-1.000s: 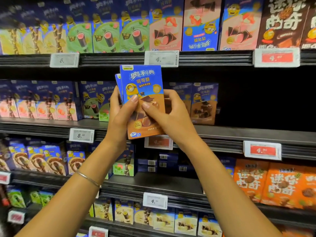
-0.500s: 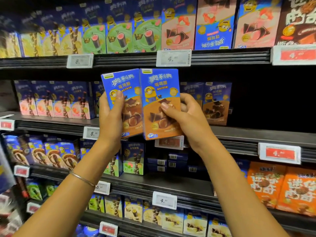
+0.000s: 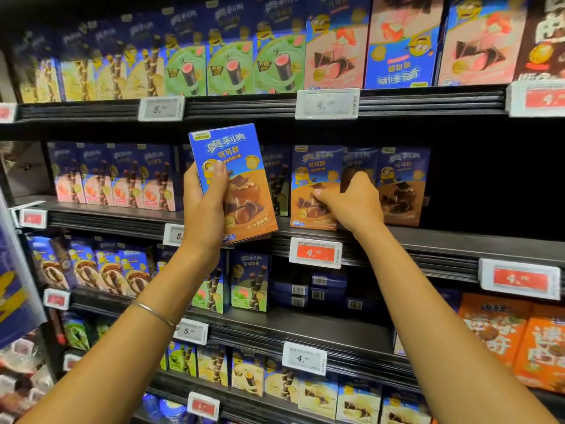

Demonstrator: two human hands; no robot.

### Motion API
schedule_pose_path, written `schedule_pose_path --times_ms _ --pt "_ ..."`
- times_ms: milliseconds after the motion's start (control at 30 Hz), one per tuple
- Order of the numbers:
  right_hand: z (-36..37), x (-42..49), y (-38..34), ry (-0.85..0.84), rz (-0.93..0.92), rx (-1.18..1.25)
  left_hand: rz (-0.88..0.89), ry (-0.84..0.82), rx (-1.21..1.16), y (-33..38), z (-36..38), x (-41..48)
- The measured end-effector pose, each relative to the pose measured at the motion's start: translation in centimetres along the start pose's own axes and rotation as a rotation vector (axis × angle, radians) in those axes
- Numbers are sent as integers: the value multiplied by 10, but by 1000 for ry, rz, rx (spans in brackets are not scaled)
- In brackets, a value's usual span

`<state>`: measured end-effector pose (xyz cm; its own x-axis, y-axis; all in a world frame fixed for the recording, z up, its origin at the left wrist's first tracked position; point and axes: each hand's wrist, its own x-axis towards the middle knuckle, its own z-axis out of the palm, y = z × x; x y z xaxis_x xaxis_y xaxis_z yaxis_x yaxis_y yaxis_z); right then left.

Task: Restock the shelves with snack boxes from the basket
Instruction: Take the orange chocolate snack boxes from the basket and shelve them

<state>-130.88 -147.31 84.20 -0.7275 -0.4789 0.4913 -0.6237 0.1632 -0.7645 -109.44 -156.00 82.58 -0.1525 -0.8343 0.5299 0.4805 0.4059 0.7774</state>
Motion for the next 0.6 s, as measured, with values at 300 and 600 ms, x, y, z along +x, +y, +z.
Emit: schedule_pose_path --times_ms 300,600 --pt "27 7 -5 74 -20 -159 -28 -7 3 -8 -2 -5" --pt "34 7 -6 98 -28 -198 -42 -41 1 -7 3 -11"
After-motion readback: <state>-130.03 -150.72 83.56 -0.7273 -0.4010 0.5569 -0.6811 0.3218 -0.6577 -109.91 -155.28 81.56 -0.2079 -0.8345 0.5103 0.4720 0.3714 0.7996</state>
